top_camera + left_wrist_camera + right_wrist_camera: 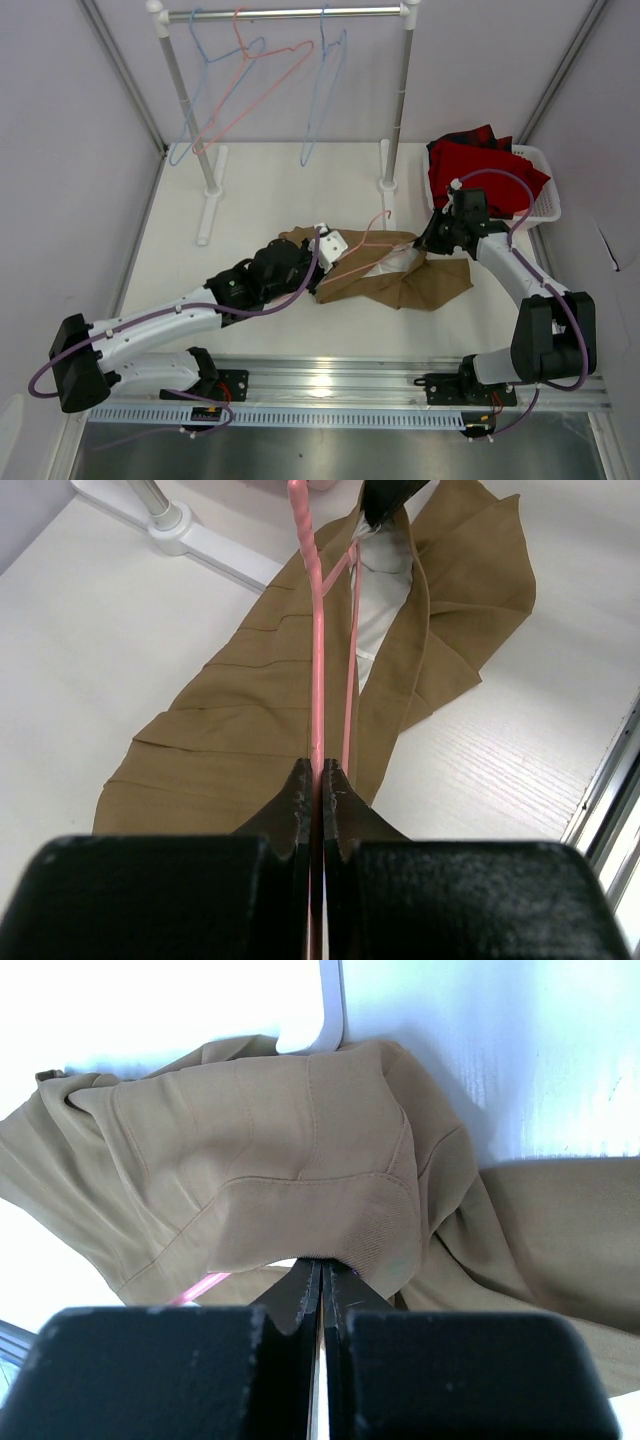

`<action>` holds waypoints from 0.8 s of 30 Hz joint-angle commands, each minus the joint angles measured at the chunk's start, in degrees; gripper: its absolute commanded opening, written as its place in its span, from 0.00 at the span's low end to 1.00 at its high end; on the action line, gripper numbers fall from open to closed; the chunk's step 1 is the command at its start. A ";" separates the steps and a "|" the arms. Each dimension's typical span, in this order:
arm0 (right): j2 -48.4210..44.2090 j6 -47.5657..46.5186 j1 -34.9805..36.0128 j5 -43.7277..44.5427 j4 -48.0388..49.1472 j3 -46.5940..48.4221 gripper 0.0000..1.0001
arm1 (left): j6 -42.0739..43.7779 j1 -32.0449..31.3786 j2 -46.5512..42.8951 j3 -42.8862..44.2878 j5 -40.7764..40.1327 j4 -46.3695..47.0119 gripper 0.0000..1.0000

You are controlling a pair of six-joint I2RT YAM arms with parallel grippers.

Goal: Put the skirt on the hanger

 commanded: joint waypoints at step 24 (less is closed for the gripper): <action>-3.17 -1.24 -1.09 2.16 -1.46 2.21 0.24 | 0.62 -0.30 -1.63 0.09 3.58 3.33 0.00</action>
